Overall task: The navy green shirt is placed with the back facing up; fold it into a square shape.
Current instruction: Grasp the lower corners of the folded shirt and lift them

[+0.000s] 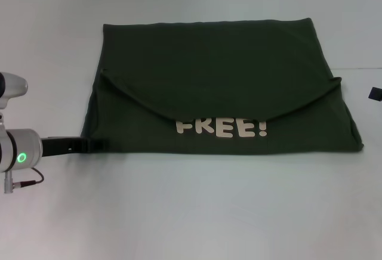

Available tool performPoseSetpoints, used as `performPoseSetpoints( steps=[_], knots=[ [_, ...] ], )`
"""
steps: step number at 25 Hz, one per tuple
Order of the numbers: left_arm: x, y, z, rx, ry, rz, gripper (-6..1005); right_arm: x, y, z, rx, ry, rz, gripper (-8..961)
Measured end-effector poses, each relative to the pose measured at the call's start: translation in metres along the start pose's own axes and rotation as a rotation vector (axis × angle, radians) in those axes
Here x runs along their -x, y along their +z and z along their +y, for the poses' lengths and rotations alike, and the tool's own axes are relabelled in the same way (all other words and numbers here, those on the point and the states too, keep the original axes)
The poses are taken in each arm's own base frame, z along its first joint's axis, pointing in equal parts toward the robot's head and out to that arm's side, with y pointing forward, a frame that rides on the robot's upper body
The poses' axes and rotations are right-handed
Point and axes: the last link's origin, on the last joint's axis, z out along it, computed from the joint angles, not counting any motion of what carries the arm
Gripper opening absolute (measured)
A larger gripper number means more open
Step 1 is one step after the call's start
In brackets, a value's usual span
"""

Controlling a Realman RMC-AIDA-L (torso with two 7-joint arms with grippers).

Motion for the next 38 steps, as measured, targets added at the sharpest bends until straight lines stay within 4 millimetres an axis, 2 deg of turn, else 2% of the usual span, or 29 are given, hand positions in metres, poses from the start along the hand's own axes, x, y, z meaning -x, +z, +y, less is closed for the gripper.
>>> performPoseSetpoints(
  steps=[8,16,22,26,32,38],
  knots=[
    [0.002,0.002,0.001,-0.011,0.021,-0.011,429,0.000,0.000,0.000,0.001,-0.001,0.002,736],
    [0.003,0.003,0.001,-0.016,0.020,-0.013,264,0.000,0.001,0.001,0.003,-0.003,0.003,735],
    [0.002,0.004,0.002,-0.018,0.016,-0.031,265,0.000,0.001,0.001,0.005,-0.003,0.003,735],
    [0.001,0.004,0.002,-0.020,0.015,-0.028,125,0.000,0.001,0.001,0.004,-0.003,0.003,734],
    [0.000,0.003,0.002,-0.020,0.014,-0.027,67,-0.001,0.005,0.004,0.006,0.008,0.052,734],
    [-0.001,0.003,0.002,-0.019,0.003,-0.022,56,0.021,0.014,0.015,-0.039,0.016,0.210,733]
  ],
)
